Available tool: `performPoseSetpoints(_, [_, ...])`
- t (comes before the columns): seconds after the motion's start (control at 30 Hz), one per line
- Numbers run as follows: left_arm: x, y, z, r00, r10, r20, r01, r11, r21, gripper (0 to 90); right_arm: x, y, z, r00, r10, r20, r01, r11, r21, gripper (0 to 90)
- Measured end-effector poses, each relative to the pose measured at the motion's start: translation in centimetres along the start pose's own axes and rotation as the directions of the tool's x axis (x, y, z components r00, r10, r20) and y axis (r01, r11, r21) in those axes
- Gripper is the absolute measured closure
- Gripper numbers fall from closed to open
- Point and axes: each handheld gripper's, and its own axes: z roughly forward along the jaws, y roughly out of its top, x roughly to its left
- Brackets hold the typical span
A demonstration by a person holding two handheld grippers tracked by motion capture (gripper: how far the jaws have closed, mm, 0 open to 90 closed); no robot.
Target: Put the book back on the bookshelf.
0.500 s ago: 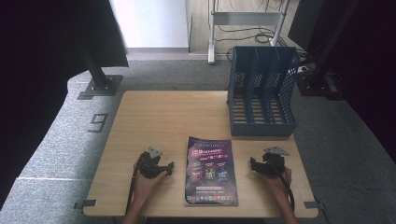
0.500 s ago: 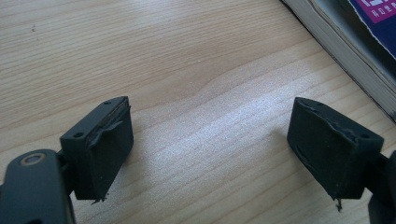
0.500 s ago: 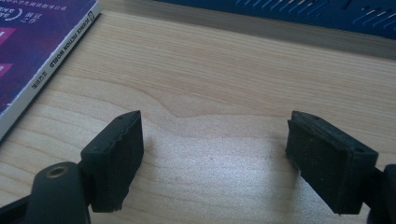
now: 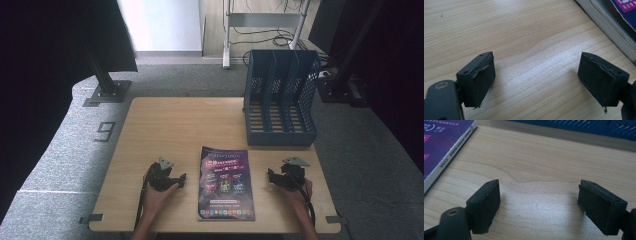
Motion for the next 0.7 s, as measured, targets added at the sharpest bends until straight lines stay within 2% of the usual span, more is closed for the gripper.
performPoseSetpoints(0.3, [-0.1, 0.0, 0.0, 1.0, -0.005, -0.005, 0.005, 1.0, 0.0, 14.3, 0.3, -0.1, -0.2, 1.0, -0.007, -0.007, 0.006, 1.0, -0.005, 17.9])
performPoseSetpoints(0.43, [-0.1, 0.1, 0.0, 0.9999, -0.009, -0.007, 0.009, 1.0, 0.001, 14.2, 0.7, 0.1, -0.7, 0.9998, -0.01, -0.018, 0.01, 1.0, -0.029, 18.1])
performPoseSetpoints(0.7, [0.1, 0.2, 0.0, 0.9998, -0.017, -0.005, 0.017, 0.9998, 0.006, 14.4, 1.4, 0.6, -1.2, 0.9984, -0.002, -0.057, -0.002, 0.998, -0.058, 18.6])
